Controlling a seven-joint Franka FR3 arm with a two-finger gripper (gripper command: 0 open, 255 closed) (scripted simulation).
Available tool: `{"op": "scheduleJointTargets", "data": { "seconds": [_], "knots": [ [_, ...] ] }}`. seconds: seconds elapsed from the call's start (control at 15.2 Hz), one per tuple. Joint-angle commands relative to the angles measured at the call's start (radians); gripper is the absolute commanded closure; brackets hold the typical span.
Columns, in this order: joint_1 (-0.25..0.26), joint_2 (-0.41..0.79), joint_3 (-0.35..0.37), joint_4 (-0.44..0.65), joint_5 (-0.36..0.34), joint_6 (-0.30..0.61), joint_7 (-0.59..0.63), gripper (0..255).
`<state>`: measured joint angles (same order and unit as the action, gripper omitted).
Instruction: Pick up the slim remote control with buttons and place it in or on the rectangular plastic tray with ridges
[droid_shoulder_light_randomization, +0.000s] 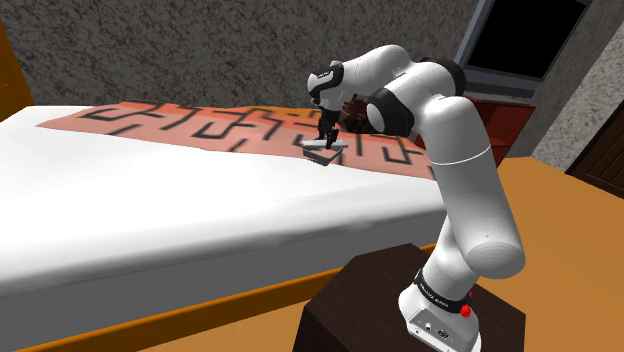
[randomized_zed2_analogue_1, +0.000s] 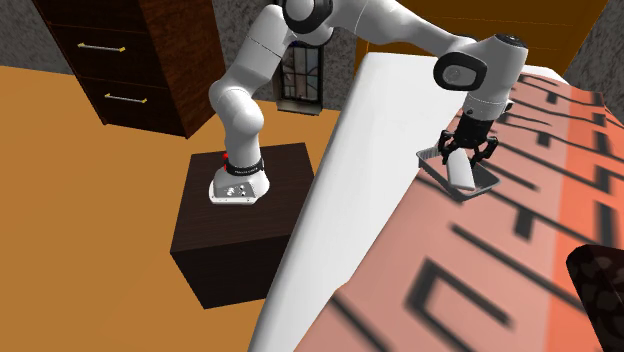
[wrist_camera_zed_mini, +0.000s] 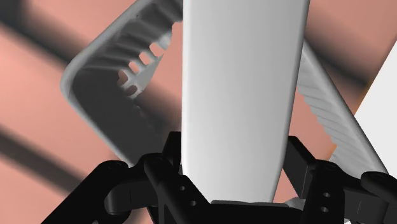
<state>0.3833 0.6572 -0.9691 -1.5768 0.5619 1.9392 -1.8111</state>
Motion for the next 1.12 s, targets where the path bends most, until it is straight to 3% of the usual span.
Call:
{"op": "scheduleJointTargets", "data": {
  "seconds": [0.0,0.07,0.13,0.46,0.73,1.06],
  "knots": [
    [0.000,0.000,0.001,-0.001,0.000,0.000,0.000,255],
    [0.000,0.000,0.001,-0.001,0.000,0.000,0.000,255],
    [0.000,0.001,0.001,0.000,0.000,0.000,0.000,0],
    [0.000,0.000,0.001,-0.001,0.000,0.000,0.000,0],
    [0.004,-0.041,-0.030,0.072,-0.040,-0.098,0.027,0],
    [0.004,-0.041,-0.030,0.072,-0.041,-0.098,0.027,0]
  ]
}}
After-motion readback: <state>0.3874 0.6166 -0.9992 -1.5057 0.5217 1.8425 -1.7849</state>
